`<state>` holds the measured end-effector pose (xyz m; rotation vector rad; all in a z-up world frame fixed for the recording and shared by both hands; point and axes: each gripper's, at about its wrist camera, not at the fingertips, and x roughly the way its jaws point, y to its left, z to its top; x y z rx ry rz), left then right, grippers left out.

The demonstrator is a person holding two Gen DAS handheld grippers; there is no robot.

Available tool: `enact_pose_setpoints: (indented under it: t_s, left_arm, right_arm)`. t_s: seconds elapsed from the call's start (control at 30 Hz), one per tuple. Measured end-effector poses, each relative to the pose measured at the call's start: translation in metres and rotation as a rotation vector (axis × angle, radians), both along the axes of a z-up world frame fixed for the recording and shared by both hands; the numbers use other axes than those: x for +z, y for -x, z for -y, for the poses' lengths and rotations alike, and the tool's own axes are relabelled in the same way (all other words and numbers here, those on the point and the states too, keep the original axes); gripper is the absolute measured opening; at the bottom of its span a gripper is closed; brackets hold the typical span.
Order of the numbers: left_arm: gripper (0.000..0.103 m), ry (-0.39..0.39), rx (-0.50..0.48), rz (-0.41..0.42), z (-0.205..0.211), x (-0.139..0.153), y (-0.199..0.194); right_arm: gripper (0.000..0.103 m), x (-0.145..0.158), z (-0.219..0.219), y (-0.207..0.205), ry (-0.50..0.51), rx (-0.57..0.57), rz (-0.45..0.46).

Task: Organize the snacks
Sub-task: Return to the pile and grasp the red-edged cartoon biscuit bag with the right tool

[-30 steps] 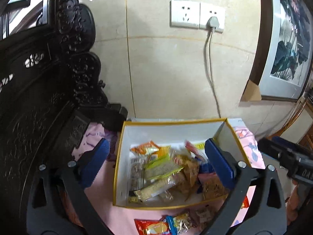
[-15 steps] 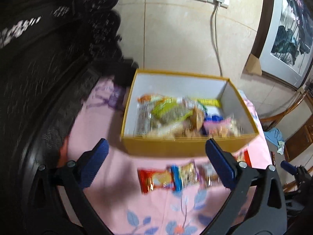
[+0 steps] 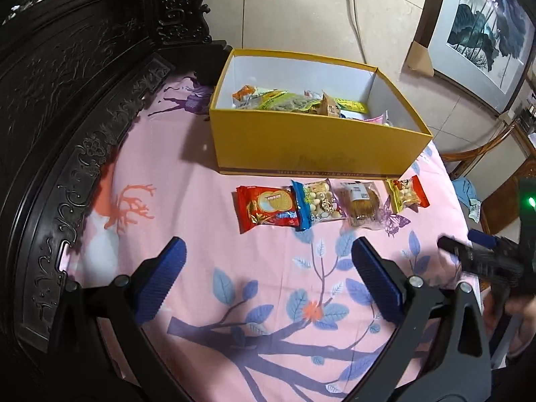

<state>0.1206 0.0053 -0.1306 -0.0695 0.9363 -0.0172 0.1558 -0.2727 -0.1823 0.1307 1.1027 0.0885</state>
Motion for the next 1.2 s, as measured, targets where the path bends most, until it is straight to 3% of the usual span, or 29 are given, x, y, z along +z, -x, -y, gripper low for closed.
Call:
enact_pose_setpoints:
  t_s: [0.27,0.47,0.6,0.9,1.1,1.2]
  left_arm:
    - [0.101,0.021,0.043,-0.004,-0.012,-0.004,0.000]
    - [0.101,0.035,0.053,-0.045,-0.017,-0.015,-0.008]
    - [0.101,0.039,0.056,-0.058,-0.021,-0.020,-0.012]
    - [0.101,0.048,0.084,-0.095,-0.035,-0.034,-0.022]
    - [0.101,0.052,0.088,-0.117,-0.035,-0.041,-0.027]
    - [0.101,0.052,0.081,-0.122,-0.031,-0.043,-0.030]
  right_arm:
    - [0.102,-0.005,0.002,-0.030,0.034,-0.047,0.002]
    - [0.102,-0.025,-0.005,-0.061,0.052,-0.036,-0.056]
    - [0.102,-0.030,-0.009,-0.085,0.061,-0.068,-0.024]
    - [0.102,-0.062,-0.027,-0.110,0.118,-0.008,-0.059]
    - [0.077,-0.067,-0.030,-0.099,0.141,0.046,-0.021]
    - [0.054,-0.063,-0.029,-0.093,0.131,0.058,-0.008]
